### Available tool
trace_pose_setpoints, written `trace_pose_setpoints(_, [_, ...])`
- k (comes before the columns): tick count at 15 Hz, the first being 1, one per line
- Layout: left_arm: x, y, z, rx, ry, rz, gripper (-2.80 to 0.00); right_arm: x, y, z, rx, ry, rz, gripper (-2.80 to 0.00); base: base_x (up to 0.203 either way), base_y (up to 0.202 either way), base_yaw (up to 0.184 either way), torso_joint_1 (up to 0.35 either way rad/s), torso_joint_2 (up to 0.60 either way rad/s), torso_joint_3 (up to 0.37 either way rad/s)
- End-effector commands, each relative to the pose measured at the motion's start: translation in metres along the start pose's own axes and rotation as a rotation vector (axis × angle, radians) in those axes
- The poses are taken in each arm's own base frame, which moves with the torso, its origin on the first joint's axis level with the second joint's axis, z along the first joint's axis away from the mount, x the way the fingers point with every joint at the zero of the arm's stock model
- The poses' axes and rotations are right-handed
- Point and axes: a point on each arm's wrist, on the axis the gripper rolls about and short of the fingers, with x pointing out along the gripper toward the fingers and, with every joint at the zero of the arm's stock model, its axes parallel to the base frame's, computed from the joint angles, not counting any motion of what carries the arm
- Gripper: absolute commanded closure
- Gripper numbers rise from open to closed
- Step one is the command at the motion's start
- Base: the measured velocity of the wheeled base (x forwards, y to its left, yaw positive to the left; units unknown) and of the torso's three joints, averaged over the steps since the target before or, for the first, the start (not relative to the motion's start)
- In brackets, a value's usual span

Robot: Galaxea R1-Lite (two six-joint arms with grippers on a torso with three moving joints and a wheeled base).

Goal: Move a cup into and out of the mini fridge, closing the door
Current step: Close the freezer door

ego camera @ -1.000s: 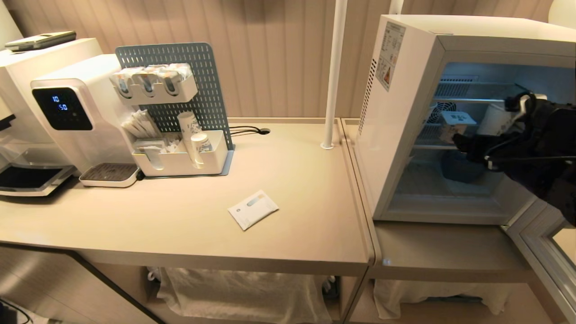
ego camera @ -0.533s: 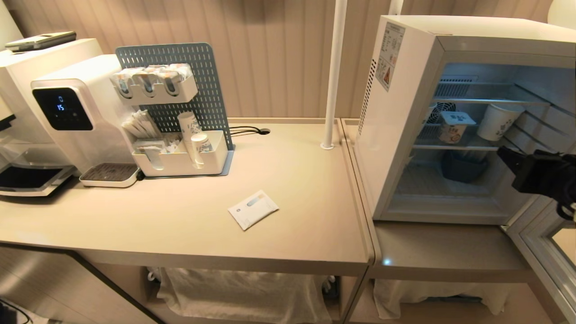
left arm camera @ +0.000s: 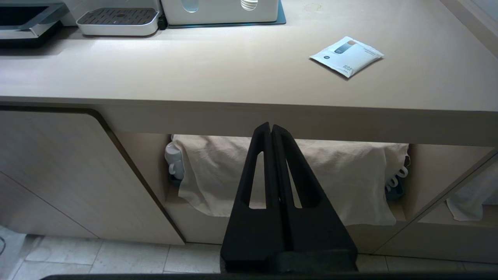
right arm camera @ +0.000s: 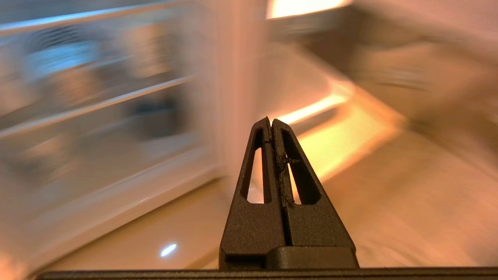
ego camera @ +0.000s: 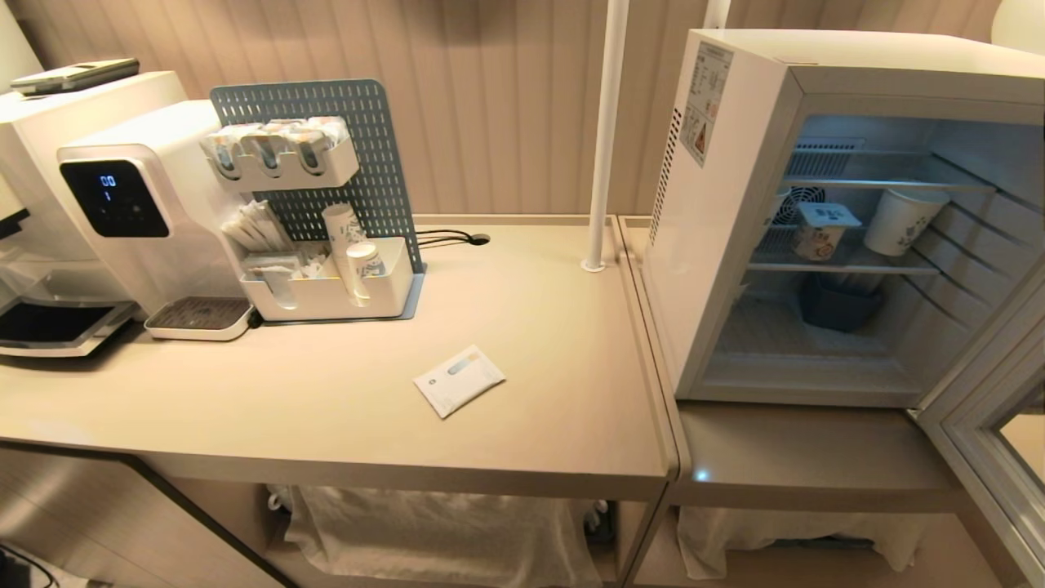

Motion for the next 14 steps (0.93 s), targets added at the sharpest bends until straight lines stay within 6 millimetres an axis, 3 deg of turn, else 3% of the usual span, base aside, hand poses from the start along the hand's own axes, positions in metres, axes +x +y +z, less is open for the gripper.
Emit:
trace_pose_setpoints(1, [0.0,0.0,0.0,0.0,0.001,0.0,0.0,-0.02,-0.035,0.005,0.073,-0.073,-0.119,0.0,0.0,0.0,0.0,0.0,0.0,0.0])
trace_pose_setpoints(4, [0.0,0.0,0.0,0.0,0.001,0.0,0.0,-0.052,-0.067,-0.019,0.105,-0.118,-0.142,0.0,0.0,0.0,0.0,0.0,0.0,0.0])
trace_pose_setpoints(7, [0.0,0.0,0.0,0.0,0.001,0.0,0.0,-0.079,-0.087,-0.061,0.128,-0.168,-0.072,0.0,0.0,0.0,0.0,0.0,0.0,0.0])
trace_pose_setpoints(9, [0.0,0.0,0.0,0.005,0.0,-0.002,0.0,-0.092,-0.09,-0.091,0.109,-0.227,0.238,0.0,0.0,0.0,0.0,0.0,0.0,0.0])
trace_pose_setpoints(11, [0.0,0.0,0.0,0.002,0.001,0.0,0.0,-0.094,-0.083,-0.127,0.031,-0.136,0.525,0.0,0.0,0.0,0.0,0.0,0.0,0.0])
trace_pose_setpoints(12, [0.0,0.0,0.0,0.002,0.001,0.0,0.0,-0.091,-0.078,-0.143,0.006,-0.08,0.585,0.0,0.0,0.0,0.0,0.0,0.0,0.0])
trace_pose_setpoints(14, [0.0,0.0,0.0,0.002,0.001,0.0,0.0,-0.091,-0.074,-0.155,-0.008,-0.017,0.703,0.0,0.0,0.0,0.0,0.0,0.0,0.0])
